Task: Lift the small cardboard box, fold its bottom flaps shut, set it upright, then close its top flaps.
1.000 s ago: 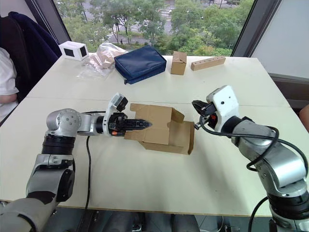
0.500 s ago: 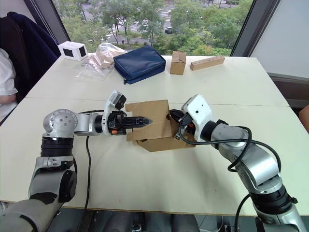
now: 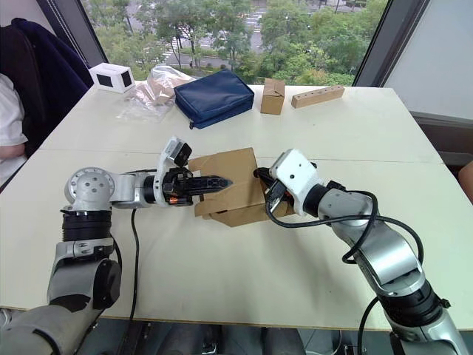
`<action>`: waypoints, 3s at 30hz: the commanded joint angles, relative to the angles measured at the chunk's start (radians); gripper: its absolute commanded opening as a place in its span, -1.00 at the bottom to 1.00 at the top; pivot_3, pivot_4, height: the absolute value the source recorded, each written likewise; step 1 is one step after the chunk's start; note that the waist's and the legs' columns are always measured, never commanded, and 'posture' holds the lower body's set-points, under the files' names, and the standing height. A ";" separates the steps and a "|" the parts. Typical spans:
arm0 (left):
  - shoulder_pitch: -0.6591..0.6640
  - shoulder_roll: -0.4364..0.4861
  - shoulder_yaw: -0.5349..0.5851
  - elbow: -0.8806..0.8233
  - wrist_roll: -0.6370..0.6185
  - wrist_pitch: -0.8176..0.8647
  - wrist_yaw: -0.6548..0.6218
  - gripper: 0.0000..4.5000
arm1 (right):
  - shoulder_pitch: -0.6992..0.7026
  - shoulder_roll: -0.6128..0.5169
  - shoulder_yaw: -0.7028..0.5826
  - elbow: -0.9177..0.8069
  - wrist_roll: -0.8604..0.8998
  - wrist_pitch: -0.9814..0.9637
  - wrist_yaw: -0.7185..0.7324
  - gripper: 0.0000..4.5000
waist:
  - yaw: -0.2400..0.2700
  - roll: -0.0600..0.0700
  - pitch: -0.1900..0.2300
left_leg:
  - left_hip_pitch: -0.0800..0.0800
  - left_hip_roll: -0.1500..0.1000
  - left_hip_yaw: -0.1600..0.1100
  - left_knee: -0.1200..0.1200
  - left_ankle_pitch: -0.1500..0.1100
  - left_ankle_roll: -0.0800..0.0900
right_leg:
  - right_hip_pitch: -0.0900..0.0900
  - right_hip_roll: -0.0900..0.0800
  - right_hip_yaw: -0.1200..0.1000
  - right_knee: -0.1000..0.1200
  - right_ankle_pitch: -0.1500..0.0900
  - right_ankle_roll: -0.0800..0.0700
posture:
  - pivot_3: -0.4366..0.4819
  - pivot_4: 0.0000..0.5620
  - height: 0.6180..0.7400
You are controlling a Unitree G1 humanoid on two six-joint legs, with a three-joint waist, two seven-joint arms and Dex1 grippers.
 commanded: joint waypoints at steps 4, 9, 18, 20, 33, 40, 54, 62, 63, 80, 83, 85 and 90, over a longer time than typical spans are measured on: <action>-0.008 -0.008 0.006 -0.033 -0.037 -0.002 0.020 -0.98 | -0.040 0.034 0.000 -0.052 -0.003 -0.019 0.016 -1.00 | 0.000 0.000 0.000 | 0.000 0.000 0.000 0.000 0.000 0.000 | 0.000 0.000 0.000 0.000 0.000 0.000 | -0.05 -0.47 1.00; -0.009 0.000 -0.006 -0.031 -0.038 -0.005 0.023 -0.98 | -0.045 0.037 0.011 -0.066 -0.005 -0.015 0.040 -1.00 | 0.000 0.000 0.000 | 0.000 0.000 0.000 0.000 0.000 0.000 | 0.000 0.000 0.000 0.000 0.000 0.000 | -0.05 -0.47 1.00; -0.011 0.026 -0.022 -0.029 -0.037 -0.006 0.011 -0.98 | -0.037 0.007 -0.015 -0.075 -0.012 -0.014 0.083 -1.00 | 0.000 0.000 0.000 | 0.000 0.000 0.000 0.000 0.000 0.000 | 0.000 0.000 0.000 0.000 0.000 0.000 | -0.05 -0.47 1.00; -0.006 0.043 -0.028 -0.030 -0.037 -0.011 -0.003 -0.98 | -0.029 -0.008 -0.048 -0.079 0.000 -0.005 0.091 -1.00 | 0.000 0.000 0.000 | 0.000 0.000 0.000 0.000 0.000 0.000 | 0.000 0.000 0.000 0.000 0.000 0.000 | -0.05 -0.47 1.00; -0.011 0.128 -0.075 -0.004 -0.027 -0.081 -0.095 -0.98 | 0.203 -0.069 -0.578 -0.258 0.437 0.281 0.145 -1.00 | 0.002 0.000 0.000 | 0.000 0.000 -0.001 -0.001 0.000 0.000 | 0.001 -0.003 0.000 -0.001 0.000 0.000 | -0.05 -0.47 1.00; -0.033 0.131 -0.083 0.019 -0.028 -0.095 -0.109 -0.98 | 0.384 -0.087 -0.625 -0.350 0.591 0.328 0.110 -1.00 | 0.000 0.000 0.000 | 0.000 0.001 -0.001 -0.001 -0.003 0.006 | 0.001 -0.003 0.000 -0.001 0.000 0.000 | -0.05 -0.47 1.00; -0.041 0.115 -0.091 -0.011 -0.058 -0.053 -0.117 -0.98 | 0.248 -0.063 -0.320 -0.247 0.470 0.199 0.037 -1.00 | 0.002 0.000 0.000 | 0.000 0.000 -0.001 -0.001 -0.003 0.006 | 0.000 -0.003 0.000 -0.001 0.000 0.000 | -0.05 -0.47 1.00; -0.059 0.101 -0.084 0.002 -0.060 -0.057 -0.106 -0.98 | 0.123 -0.063 -0.194 -0.191 0.456 0.175 0.088 -1.00 | 0.001 0.000 0.000 | 0.000 0.000 -0.001 -0.001 -0.003 0.006 | 0.000 -0.002 0.000 -0.001 0.000 0.000 | -0.05 -0.47 1.00; -0.062 0.098 -0.083 0.004 -0.060 -0.058 -0.104 -0.98 | 0.110 -0.062 -0.179 -0.185 0.449 0.171 0.092 -1.00 | 0.001 0.000 0.000 | 0.000 0.000 -0.001 -0.001 -0.003 0.006 | 0.000 -0.002 0.000 -0.001 0.000 0.000 | -0.05 -0.47 1.00; -0.041 0.102 -0.067 -0.029 -0.077 -0.037 -0.085 -0.98 | 0.112 -0.106 -0.430 -0.136 0.582 0.213 0.068 -1.00 | 0.003 0.000 0.000 | 0.000 0.000 -0.001 -0.001 -0.003 0.006 | 0.001 -0.003 0.000 -0.001 0.000 0.000 | -0.05 -0.47 1.00; -0.039 0.111 -0.070 -0.038 -0.079 -0.040 -0.091 -0.98 | 0.167 -0.120 -0.578 -0.101 0.667 0.237 0.064 -1.00 | 0.003 -0.001 0.000 | 0.000 0.000 -0.001 -0.001 -0.003 0.006 | 0.001 -0.003 0.000 -0.001 0.000 0.000 | -0.05 -0.47 1.00; -0.040 0.114 -0.070 -0.041 -0.083 -0.042 -0.093 -1.00 | 0.212 -0.117 -0.661 -0.059 0.738 0.259 0.049 -0.77 | 0.003 -0.001 0.000 | 0.000 0.000 -0.001 -0.001 -0.003 0.006 | 0.001 -0.003 0.000 -0.001 0.000 0.000 | -0.05 -0.47 1.00; -0.048 0.116 -0.065 -0.047 -0.096 -0.043 -0.095 -1.00 | 0.254 -0.047 -0.756 0.076 1.000 0.292 -0.097 0.07 | 0.000 0.000 0.000 | 0.000 0.001 -0.001 -0.001 -0.003 0.006 | 0.001 -0.003 0.000 -0.001 0.000 0.000 | -0.05 -0.47 1.00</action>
